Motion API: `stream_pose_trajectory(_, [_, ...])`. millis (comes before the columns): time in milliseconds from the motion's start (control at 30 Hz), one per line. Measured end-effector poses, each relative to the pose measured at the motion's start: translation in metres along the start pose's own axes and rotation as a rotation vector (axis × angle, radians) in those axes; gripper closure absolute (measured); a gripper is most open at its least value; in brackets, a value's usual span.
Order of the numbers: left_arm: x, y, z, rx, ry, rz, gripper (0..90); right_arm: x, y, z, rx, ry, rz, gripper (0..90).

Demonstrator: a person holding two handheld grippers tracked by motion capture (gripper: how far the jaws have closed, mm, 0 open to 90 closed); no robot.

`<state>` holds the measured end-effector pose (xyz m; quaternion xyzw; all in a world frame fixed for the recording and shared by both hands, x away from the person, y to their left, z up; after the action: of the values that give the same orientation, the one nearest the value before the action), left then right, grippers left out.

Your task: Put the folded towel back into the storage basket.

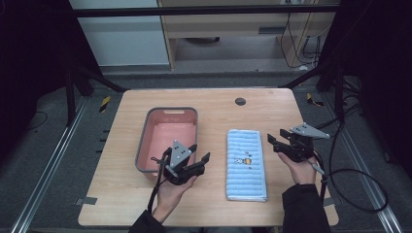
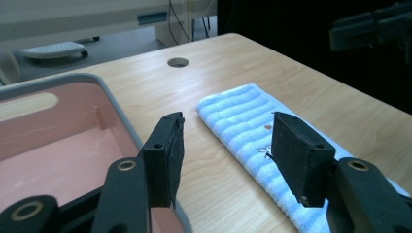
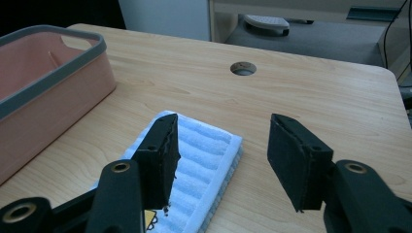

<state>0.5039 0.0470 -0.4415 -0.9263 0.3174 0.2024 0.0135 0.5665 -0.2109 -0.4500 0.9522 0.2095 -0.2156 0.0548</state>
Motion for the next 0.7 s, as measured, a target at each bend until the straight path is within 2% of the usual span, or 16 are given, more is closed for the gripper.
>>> stream_pose_trajectory(333, [0.023,0.026,0.019,0.028,-0.049,0.03,46.5,0.014,0.003,0.004,-0.003,-0.019,-0.001,43.8])
stream_pose_trajectory(700, [0.042,0.035,0.043,0.032,-0.114,0.04,47.6,0.034,0.005,0.012,-0.017,-0.046,-0.004,42.4])
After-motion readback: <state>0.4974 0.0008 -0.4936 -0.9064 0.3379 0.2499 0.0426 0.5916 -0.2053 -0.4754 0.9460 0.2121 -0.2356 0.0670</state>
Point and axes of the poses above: each handheld gripper's, and its own axes: x roughly forward along the jaws, z roughly out of its underside, y roughly to its right, the point moved 10 cm from there along x, roughly forward along the jaws, and after that the axes turned 5 degrees about -x, right-handed, at the moved point
